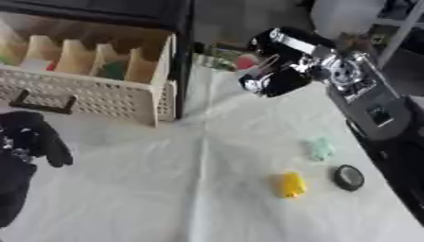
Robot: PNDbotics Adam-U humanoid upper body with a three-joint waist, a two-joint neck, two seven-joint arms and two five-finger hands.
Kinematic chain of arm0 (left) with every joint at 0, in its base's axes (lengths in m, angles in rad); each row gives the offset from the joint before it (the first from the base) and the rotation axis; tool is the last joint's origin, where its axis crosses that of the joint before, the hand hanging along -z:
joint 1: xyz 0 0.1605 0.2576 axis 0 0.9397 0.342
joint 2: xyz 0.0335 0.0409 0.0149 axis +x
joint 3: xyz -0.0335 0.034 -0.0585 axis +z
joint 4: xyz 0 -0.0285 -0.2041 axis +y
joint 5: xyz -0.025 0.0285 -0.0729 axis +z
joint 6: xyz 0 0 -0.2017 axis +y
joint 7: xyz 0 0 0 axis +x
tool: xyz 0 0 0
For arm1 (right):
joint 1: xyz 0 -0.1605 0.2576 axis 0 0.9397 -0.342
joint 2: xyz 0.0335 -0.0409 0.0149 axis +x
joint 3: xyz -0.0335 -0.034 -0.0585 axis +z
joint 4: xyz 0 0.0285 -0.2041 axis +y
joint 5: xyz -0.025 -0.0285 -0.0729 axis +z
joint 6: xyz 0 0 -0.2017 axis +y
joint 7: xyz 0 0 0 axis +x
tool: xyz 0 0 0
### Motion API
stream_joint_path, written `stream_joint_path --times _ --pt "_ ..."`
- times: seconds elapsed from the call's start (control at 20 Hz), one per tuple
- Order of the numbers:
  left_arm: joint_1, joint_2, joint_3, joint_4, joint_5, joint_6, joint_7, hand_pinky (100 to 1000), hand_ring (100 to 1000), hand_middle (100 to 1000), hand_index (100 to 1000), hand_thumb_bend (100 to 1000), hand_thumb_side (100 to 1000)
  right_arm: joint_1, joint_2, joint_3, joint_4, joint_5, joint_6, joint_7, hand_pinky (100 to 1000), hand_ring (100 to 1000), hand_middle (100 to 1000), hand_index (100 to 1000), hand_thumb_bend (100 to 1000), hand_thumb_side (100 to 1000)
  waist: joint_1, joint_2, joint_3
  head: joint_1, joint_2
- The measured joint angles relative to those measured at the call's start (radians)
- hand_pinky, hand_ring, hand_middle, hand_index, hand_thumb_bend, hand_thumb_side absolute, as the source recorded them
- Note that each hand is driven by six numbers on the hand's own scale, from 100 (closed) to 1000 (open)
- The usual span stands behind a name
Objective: Pick up objects from table and place into drawer.
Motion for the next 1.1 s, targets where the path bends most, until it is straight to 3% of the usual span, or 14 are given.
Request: stream_joint_path --times 0.35,1.1 --pt "0.0 0.0 0.0 0.0 -0.002 0.0 0.0 428 395 527 726 100 652 -0.075 0.007 0.004 -0.009 0.001 -0.002 -0.018 255 463 116 532 100 100 -0.009 0.0 0.0 -0.007 -0.024" --pt "-0.014 0.001 -0.007 0.0 0.002 0.007 -0.01 428 394 527 725 100 652 -0.242 0.126 -0.024 0.113 0.091 -0.043 -0.136 258 462 134 530 118 100 -0.042 0.012 0.08 -0.05 -0.054"
